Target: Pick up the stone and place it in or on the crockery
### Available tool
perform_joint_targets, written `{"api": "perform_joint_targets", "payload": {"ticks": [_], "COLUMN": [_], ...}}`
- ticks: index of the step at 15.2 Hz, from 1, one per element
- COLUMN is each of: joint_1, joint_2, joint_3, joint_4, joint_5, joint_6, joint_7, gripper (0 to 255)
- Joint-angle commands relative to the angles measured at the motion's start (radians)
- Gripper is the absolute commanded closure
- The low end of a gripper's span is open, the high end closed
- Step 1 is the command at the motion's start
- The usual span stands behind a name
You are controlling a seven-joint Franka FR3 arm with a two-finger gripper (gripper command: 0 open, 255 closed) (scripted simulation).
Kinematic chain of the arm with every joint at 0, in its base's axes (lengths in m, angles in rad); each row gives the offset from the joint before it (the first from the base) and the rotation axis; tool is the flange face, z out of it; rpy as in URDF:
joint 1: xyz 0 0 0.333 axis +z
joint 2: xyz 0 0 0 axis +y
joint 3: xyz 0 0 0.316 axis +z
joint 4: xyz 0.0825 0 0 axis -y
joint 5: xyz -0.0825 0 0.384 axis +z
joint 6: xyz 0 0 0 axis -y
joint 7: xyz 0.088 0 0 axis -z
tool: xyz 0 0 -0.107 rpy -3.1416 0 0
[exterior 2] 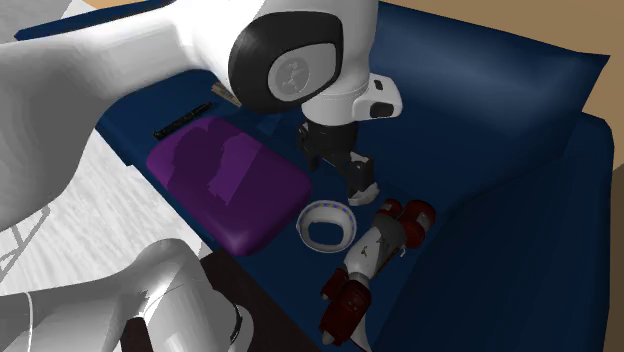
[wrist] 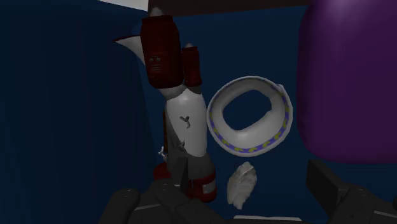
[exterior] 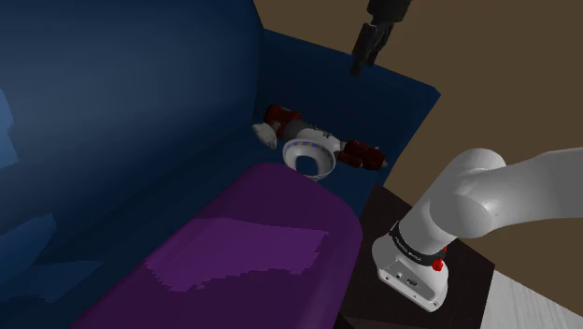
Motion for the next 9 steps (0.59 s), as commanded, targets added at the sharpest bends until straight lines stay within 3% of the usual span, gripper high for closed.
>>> {"api": "perform_joint_targets", "payload": {"ticks": [1,9], "joint_1": [0.0,0.017], "joint_2": [0.0,0.21], "joint_3": [0.0,0.0], "joint_4": [0.0,-0.055], "joint_5": [0.0,0.043], "joint_6": [0.0,0.236], "joint_7": [0.0,0.017], "gripper": [0,0]}}
